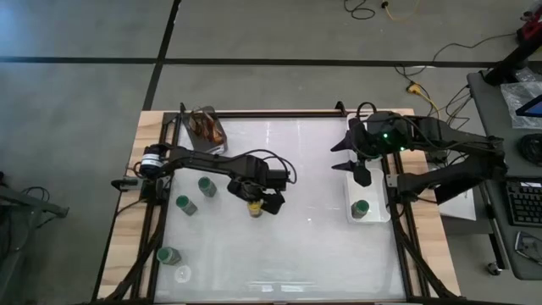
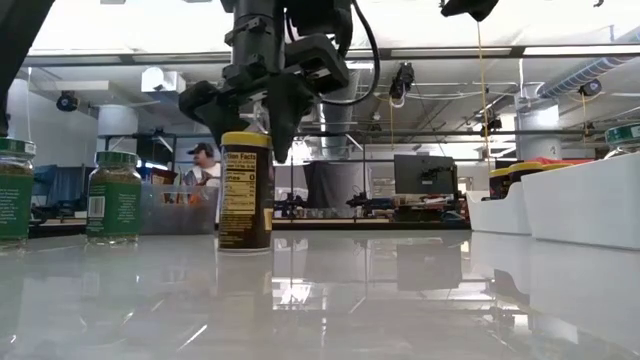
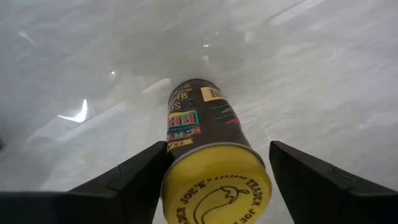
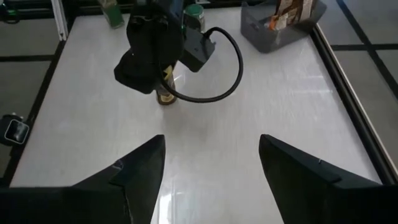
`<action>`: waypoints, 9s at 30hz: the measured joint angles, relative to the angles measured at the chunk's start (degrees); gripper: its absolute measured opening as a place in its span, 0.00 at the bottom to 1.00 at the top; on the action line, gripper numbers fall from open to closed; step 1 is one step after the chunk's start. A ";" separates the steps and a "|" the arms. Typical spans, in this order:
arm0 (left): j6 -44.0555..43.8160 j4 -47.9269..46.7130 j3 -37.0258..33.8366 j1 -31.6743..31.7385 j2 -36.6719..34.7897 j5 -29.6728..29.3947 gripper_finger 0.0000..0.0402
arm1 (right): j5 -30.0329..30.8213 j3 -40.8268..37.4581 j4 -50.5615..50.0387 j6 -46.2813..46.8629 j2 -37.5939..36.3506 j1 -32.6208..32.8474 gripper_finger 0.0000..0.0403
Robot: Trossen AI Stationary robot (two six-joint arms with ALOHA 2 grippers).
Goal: Sort spices by type
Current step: Put the yellow seasoning bottle into the top white bin
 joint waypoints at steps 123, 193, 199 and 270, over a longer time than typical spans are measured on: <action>11.06 20.87 -34.01 -5.38 -42.46 -27.80 0.60 | 30.40 -24.16 68.84 17.07 30.07 17.05 0.37; 19.44 21.18 -34.14 -5.25 -40.19 -27.67 0.60 | 25.44 -13.81 37.27 20.66 29.37 17.75 0.40; 21.87 21.16 -34.16 -5.18 -40.19 -27.82 0.60 | 25.47 -7.27 32.03 21.71 35.34 17.33 0.69; 24.61 24.37 -35.21 -6.21 -40.13 -27.86 0.60 | 31.22 0.29 -29.96 -24.41 -6.63 -5.68 0.55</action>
